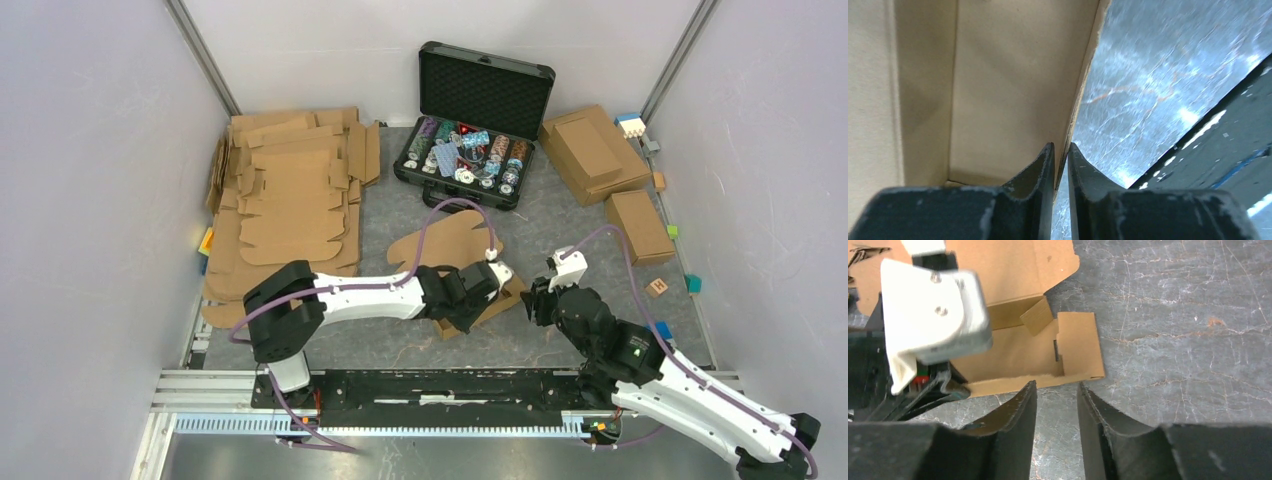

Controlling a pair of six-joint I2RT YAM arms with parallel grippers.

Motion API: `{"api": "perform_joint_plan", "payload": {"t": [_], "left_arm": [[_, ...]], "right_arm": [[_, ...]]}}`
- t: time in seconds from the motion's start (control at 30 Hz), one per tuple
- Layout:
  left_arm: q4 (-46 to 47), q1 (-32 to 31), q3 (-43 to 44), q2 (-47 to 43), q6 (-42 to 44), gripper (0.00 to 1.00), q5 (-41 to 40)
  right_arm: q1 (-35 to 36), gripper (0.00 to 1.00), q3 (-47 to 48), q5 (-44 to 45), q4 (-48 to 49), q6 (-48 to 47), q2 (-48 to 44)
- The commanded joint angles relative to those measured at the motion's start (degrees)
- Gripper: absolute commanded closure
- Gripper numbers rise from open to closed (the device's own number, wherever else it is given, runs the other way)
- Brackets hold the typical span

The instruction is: Fold the paper box

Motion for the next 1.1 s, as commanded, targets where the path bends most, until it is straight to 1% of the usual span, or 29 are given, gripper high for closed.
{"api": "perform_joint_plan", "payload": {"t": [0.0, 0.07, 0.23, 0.27, 0.4, 0.47, 0.63, 0.7, 0.8, 0.9, 1.07], "left_arm": [[1.3, -2.7, -3.2, -3.3, 1.2, 0.78, -5.8], [1.1, -3.7, -4.9, -4.4, 1.6, 0.78, -6.2], [0.4, -4.9, -9.3, -8.6, 1.5, 0.77, -6.5], [0.4, -4.9, -10.0, -9.4, 1.3, 0.77, -6.1], [0.5, -5.4, -12.9, -11.5, 1.3, 0.75, -4.2], [0.6, -6.0, -13.8, -12.1, 1.1, 0.75, -4.2], [1.0, -6.7, -15.3, -13.0, 0.8, 0.74, -4.3], [1.0, -6.9, -15.6, -13.1, 0.7, 0.74, -4.4], [1.1, -7.4, -15.6, -12.8, 0.6, 0.74, -4.9], [1.3, -8.2, -15.2, -12.2, 0.8, 0.74, -5.5], [1.3, -9.1, -14.4, -10.8, 1.1, 0.74, -5.6]], "right_arm": [[-0.1, 0.52, 2.2, 2.1, -0.8, 0.9, 2.5], [-0.1, 0.48, 2.2, 1.4, -0.5, 0.7, 5.5], [-0.1, 0.44, 1.3, -0.1, 2.3, 0.9, 10.5], [-0.1, 0.4, 1.0, -0.3, 3.1, 0.9, 11.2], [-0.3, 0.29, -0.7, -1.3, 6.6, 0.7, 13.2], [-0.8, 0.27, -0.6, -2.6, 7.8, 0.3, 14.6], [-2.7, 0.27, -0.6, -7.1, 10.2, 0.1, 17.0], [-3.6, 0.29, -0.5, -7.5, 9.7, 1.6, 17.7], [-4.8, 0.35, -1.6, -8.0, 8.8, 9.3, 16.9], [-4.9, 0.35, -3.8, -8.3, 9.9, 18.6, 15.7], [-4.9, 0.36, -4.5, -7.2, 10.2, 25.7, 16.8]]}}
